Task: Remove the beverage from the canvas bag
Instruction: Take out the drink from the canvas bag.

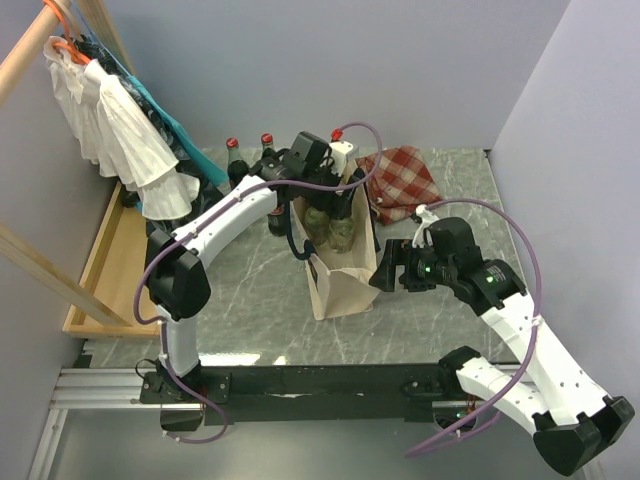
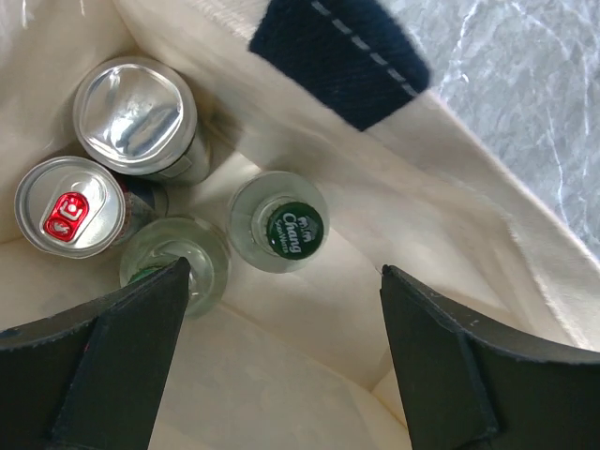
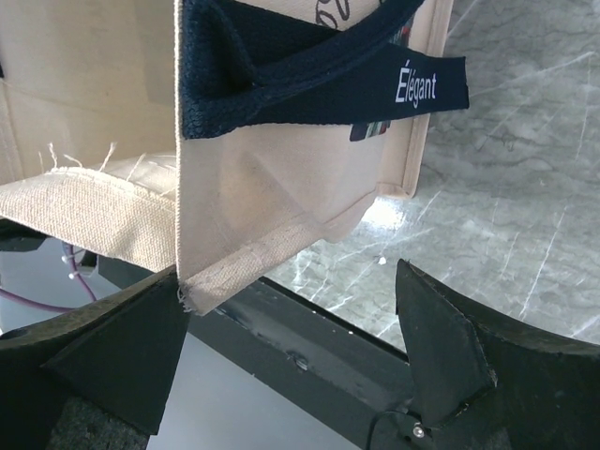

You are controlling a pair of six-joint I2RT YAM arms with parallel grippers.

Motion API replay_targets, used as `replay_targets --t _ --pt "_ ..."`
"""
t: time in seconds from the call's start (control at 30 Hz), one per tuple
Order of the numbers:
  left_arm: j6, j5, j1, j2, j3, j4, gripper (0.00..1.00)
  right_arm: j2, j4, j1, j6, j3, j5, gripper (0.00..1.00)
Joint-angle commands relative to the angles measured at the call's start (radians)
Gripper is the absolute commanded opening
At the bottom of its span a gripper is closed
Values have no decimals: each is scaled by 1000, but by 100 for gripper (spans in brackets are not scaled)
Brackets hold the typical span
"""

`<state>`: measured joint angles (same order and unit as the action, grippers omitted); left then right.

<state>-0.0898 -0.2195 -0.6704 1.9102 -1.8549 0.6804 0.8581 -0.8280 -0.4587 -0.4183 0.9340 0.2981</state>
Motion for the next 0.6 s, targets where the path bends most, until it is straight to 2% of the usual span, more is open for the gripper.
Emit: replay_targets --t 0.0,0.1,0.43,0.57 --pt "-1 -12 -3 4 -9 -61 88 -13 -45 -12 26 -14 -16 92" --pt "-8 -8 -5 56 -49 -42 86 -24 -36 -12 19 -20 -16 93" --pt "-19 -4 -11 76 -76 -70 84 -45 -22 -11 7 -40 -13 93" --pt "-18 -9 -12 85 -86 -70 80 -47 -20 -11 6 -44 -14 92"
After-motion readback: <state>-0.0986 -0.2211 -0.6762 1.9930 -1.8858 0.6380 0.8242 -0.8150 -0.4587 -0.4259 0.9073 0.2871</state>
